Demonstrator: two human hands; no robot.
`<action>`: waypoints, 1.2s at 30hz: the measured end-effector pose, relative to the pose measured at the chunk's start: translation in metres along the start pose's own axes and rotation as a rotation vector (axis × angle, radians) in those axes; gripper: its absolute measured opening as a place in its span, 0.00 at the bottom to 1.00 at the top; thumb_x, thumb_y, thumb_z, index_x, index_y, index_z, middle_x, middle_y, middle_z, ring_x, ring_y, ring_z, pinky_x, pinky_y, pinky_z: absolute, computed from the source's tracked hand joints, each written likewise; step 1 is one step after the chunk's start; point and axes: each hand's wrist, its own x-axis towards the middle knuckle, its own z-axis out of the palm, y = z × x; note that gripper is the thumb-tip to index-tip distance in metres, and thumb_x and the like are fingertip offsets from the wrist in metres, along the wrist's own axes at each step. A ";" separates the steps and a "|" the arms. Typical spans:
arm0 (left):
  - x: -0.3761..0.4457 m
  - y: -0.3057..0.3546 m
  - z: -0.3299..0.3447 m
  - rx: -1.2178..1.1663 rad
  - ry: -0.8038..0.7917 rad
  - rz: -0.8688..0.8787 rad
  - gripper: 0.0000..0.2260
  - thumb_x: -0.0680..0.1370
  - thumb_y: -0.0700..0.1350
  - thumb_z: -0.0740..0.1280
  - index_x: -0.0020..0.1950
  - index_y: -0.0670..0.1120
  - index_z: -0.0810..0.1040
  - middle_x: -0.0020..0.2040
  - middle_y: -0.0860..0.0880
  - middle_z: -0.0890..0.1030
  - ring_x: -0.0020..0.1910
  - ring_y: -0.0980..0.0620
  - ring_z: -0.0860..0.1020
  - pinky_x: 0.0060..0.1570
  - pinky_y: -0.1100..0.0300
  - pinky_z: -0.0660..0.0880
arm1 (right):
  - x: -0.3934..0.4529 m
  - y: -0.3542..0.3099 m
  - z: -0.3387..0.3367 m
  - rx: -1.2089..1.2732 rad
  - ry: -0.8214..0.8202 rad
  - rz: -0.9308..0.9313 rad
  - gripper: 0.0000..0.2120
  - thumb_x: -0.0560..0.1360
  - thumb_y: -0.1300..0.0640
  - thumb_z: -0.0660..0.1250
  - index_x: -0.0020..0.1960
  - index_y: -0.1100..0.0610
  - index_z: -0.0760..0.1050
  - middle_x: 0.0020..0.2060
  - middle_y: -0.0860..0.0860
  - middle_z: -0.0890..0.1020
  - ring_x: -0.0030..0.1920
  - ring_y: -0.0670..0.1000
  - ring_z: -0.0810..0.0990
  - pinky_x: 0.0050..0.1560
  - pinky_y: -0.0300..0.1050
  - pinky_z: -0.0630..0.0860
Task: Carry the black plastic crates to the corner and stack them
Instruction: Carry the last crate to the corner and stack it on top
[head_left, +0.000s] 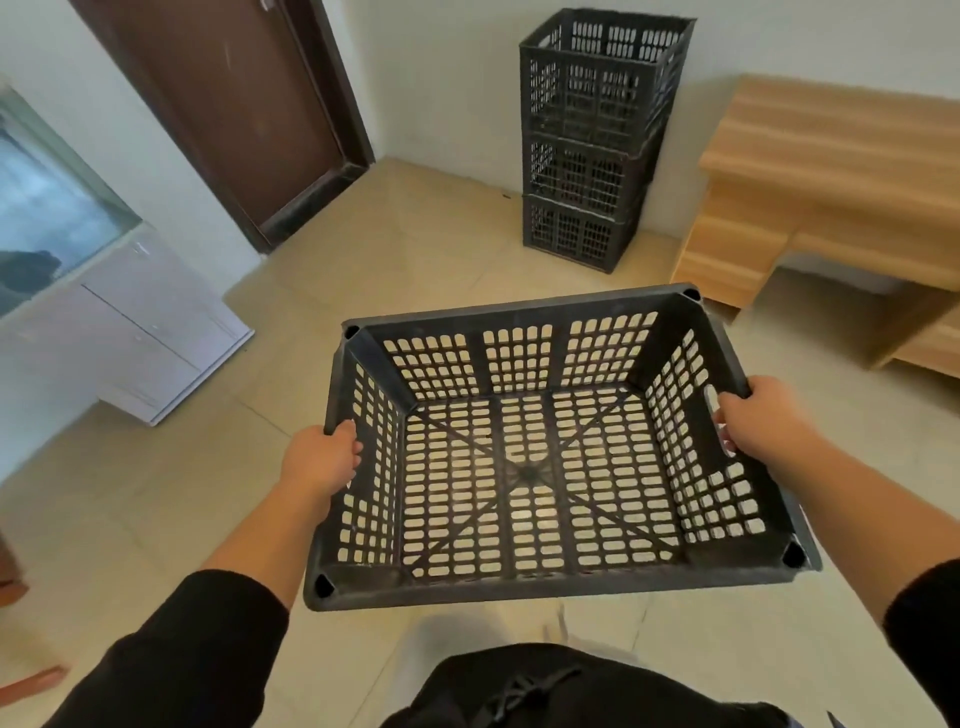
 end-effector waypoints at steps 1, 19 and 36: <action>0.017 0.010 0.000 -0.009 0.007 -0.012 0.15 0.87 0.52 0.63 0.53 0.41 0.82 0.44 0.42 0.84 0.41 0.45 0.80 0.45 0.49 0.78 | 0.014 -0.020 0.005 -0.011 0.006 -0.008 0.11 0.84 0.53 0.62 0.59 0.59 0.77 0.46 0.60 0.85 0.45 0.64 0.86 0.50 0.63 0.85; 0.343 0.312 0.044 0.128 -0.151 0.200 0.16 0.87 0.51 0.63 0.54 0.40 0.82 0.46 0.42 0.84 0.42 0.46 0.81 0.42 0.52 0.75 | 0.214 -0.269 0.058 0.038 0.236 0.081 0.10 0.83 0.50 0.62 0.53 0.56 0.78 0.43 0.57 0.84 0.44 0.60 0.85 0.51 0.63 0.84; 0.526 0.625 0.142 0.160 -0.246 0.194 0.14 0.86 0.46 0.64 0.49 0.38 0.83 0.40 0.41 0.82 0.38 0.45 0.79 0.46 0.50 0.78 | 0.507 -0.484 -0.039 0.029 0.139 0.015 0.09 0.83 0.54 0.65 0.53 0.59 0.78 0.43 0.61 0.86 0.45 0.62 0.86 0.51 0.62 0.85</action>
